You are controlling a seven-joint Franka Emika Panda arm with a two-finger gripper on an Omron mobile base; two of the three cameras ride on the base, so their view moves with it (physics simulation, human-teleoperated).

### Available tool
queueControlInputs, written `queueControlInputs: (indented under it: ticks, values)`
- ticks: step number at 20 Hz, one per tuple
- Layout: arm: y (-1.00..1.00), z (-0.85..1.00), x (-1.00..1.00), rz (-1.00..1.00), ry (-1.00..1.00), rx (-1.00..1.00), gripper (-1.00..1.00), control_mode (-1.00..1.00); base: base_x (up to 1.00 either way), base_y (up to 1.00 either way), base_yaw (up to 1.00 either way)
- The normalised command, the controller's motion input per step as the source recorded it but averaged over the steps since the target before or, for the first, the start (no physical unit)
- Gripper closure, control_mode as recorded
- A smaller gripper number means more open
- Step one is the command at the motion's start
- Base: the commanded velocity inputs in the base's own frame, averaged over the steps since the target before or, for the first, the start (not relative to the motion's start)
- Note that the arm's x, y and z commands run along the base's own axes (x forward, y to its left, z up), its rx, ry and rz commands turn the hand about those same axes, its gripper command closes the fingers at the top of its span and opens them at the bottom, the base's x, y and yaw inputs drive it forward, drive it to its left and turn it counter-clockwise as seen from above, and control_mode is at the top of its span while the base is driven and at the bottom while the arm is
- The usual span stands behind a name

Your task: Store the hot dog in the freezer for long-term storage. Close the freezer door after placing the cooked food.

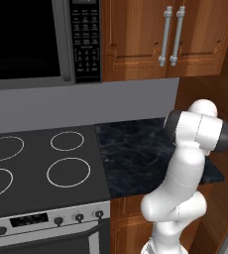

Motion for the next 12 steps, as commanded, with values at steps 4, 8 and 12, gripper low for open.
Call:
queueControlInputs:
  ticks: [4,8,12]
  values:
    - [-0.02,-0.27,0.20,0.00,-0.02,0.00,-1.00,-1.00,0.00,0.00,0.00]
    - [0.00,-0.21,0.16,0.00,-0.08,0.00,-1.00,-1.00,0.00,0.00,0.00]
    - [-0.02,-0.14,0.09,0.04,-0.11,0.00,-1.00,-1.00,0.00,0.00,0.00]
